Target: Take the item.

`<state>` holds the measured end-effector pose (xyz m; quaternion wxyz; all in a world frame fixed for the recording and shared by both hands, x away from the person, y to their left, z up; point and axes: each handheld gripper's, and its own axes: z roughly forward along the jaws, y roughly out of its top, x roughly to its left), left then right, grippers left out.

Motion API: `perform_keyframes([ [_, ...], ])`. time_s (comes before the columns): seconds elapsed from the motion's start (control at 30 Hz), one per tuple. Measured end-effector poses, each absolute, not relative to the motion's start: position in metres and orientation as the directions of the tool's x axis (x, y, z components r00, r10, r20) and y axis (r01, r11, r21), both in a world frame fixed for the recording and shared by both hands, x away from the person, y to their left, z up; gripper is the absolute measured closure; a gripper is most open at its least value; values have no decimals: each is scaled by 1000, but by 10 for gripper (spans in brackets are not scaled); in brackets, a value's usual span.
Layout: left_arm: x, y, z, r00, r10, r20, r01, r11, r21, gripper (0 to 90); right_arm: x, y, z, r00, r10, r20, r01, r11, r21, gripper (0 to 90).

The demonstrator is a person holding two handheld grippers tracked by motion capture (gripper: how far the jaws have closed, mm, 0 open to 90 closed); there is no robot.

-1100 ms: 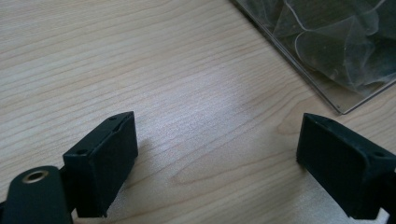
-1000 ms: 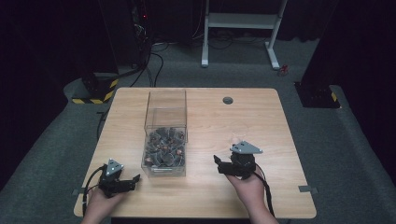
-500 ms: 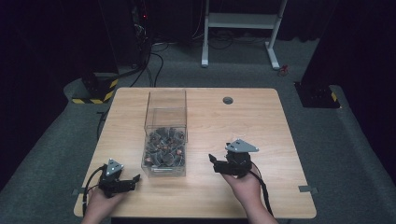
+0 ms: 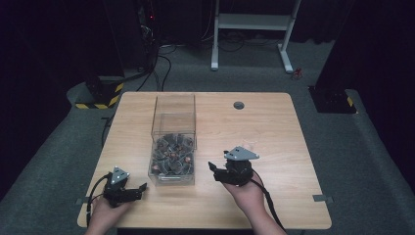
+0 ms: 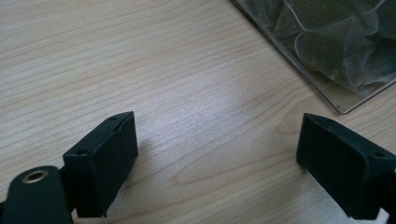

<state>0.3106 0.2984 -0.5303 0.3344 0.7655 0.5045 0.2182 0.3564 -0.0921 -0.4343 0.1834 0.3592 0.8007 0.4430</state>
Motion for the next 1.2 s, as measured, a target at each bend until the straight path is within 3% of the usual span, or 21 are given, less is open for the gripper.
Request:
perform_keyframes([
  [0.97,311,299,-530,397,918,-4,627,-268,731,128,353,-40,-435,-765,643,39,373,393,841,352],
  [1.2,311,299,-530,397,918,-4,627,-268,731,128,351,-28,-433,-793,608,33,344,402,849,414],
])
